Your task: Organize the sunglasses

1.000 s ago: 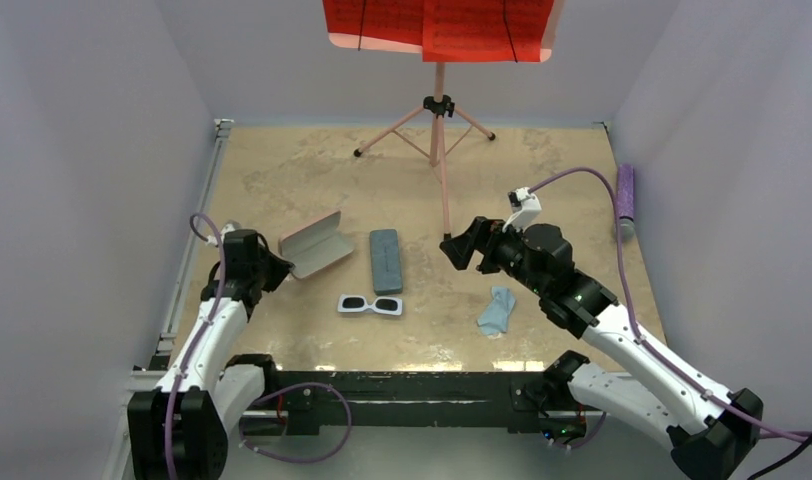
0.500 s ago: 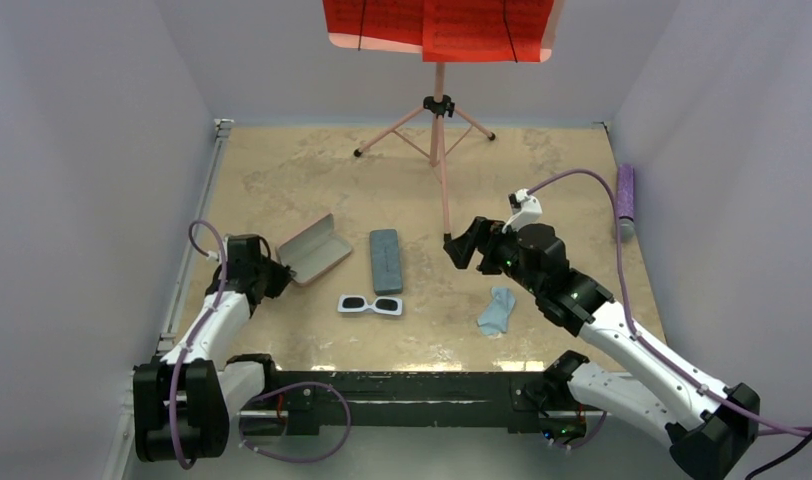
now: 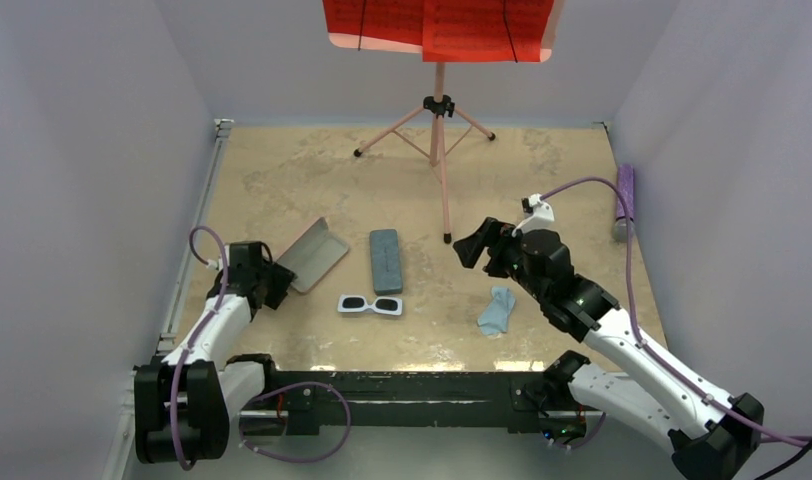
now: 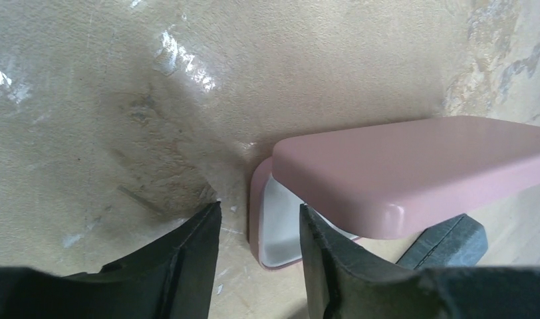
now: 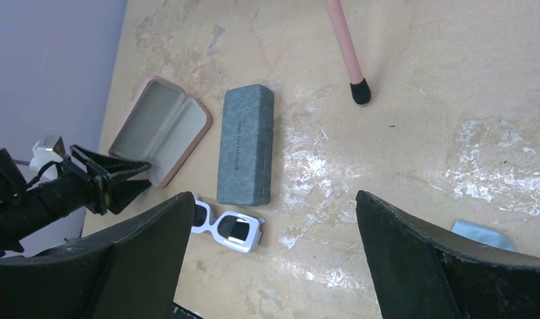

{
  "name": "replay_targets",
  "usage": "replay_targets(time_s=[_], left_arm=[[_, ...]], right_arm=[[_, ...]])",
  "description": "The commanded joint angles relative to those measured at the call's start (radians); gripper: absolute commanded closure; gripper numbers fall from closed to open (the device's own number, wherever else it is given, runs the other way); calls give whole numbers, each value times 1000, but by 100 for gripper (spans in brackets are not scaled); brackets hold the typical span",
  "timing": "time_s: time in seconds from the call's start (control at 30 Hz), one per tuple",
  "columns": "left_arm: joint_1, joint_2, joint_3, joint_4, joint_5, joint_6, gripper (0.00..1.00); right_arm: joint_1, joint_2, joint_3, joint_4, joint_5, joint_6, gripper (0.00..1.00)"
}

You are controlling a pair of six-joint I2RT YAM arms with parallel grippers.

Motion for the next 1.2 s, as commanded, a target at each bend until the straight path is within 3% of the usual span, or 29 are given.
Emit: replay_targets(time_s=[0.0,0.17,0.23,0.27,0.43,0.6,1.0,1.17], left_arm=[[6,-31,2,-30,9,8,45],[5,-177,24,-146,60,21,19],[0,-278,33,-204,87,37,2],[-5,-328,37,-234,92,51,0],[-15,-559,87,-359,121,93,0],[-16,-604,132,-387,163,136,0],[-16,-524,113,-327,186,148,0],[-16,-515,112,-312,184,155,0]], right_arm=[[-9,-20,4,-36,56,44,3],[-27,39,42,-205,22,89,2],[-34,60,43,-282,-3,106,2],[-35,66,39,-324,-9,115,2],[-37,37,-39,-475,-25,207,2],[-38,1,-165,-480,-106,280,8],[-37,169,-232,-380,-91,339,53],[-34,215,-223,-387,-89,369,58]])
